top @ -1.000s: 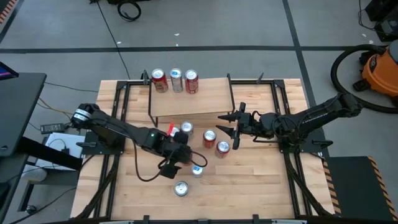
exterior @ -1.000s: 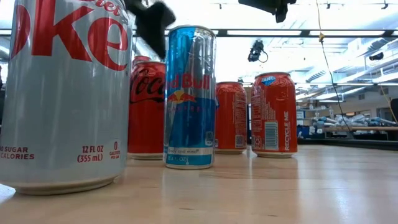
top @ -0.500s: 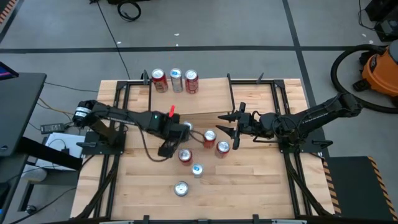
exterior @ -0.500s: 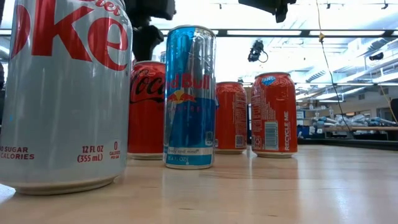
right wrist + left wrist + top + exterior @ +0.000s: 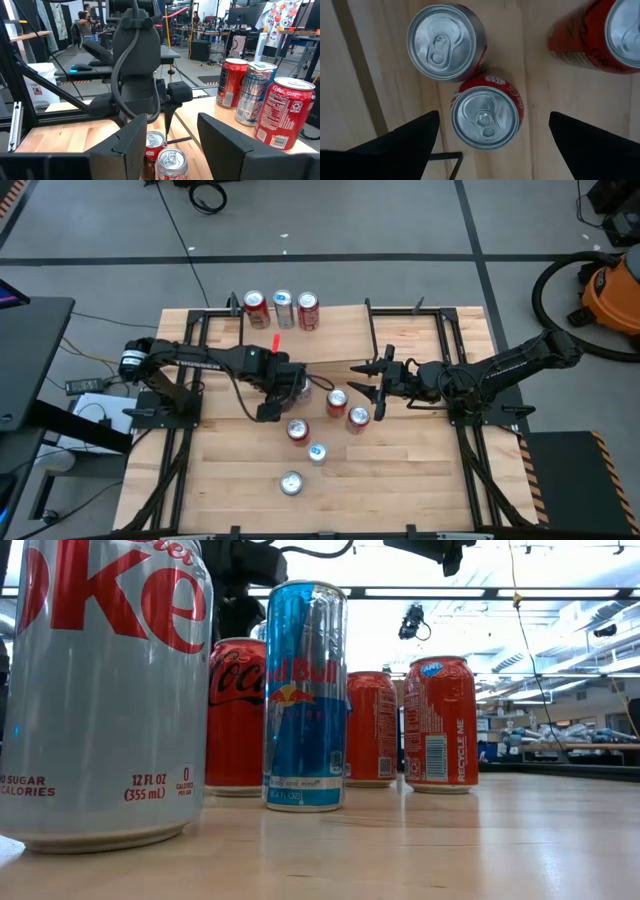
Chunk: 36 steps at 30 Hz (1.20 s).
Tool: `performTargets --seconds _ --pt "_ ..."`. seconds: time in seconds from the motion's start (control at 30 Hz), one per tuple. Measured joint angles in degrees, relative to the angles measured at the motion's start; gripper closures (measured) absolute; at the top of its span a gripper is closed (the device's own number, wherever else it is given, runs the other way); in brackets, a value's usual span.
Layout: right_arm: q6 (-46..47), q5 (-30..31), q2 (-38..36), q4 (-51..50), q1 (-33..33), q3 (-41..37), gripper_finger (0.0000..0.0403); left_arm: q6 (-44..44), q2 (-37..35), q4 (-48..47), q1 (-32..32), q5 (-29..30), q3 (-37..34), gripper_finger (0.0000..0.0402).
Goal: Place canned beverage on shelf
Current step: Put the red black soda can on the shelf
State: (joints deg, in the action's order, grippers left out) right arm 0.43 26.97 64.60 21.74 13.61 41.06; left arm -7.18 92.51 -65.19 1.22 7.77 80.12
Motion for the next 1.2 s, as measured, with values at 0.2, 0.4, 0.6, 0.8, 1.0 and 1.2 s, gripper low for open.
performTargets --seconds 0.2,0.4,0.6,0.8,1.0,1.2 --pt "0.02 -0.03 0.00 0.02 0.22 0.00 0.0218 0.28 0.09 0.23 -1.58 -2.33 -0.13 0.0012" --pt "0.02 -0.05 0.00 0.04 0.24 0.00 0.0218 0.02 0.13 3.32 -2.61 -2.51 -6.39 0.0012" --pt "0.02 -0.05 0.00 0.18 0.22 0.00 0.0218 0.37 0.11 6.13 -2.96 -2.54 -9.40 0.0012" --pt "-0.02 -0.05 0.00 0.44 0.22 0.00 0.0218 3.71 0.13 7.46 -2.19 -2.93 -10.01 0.0012" --pt "-0.02 -0.05 0.00 0.42 0.22 0.00 0.0218 8.67 0.13 8.69 -1.60 -2.90 -10.03 0.0023" --pt "-0.02 -0.05 0.00 0.44 0.22 0.00 0.0218 10.82 0.11 8.69 -1.62 -2.91 -10.03 0.0074"
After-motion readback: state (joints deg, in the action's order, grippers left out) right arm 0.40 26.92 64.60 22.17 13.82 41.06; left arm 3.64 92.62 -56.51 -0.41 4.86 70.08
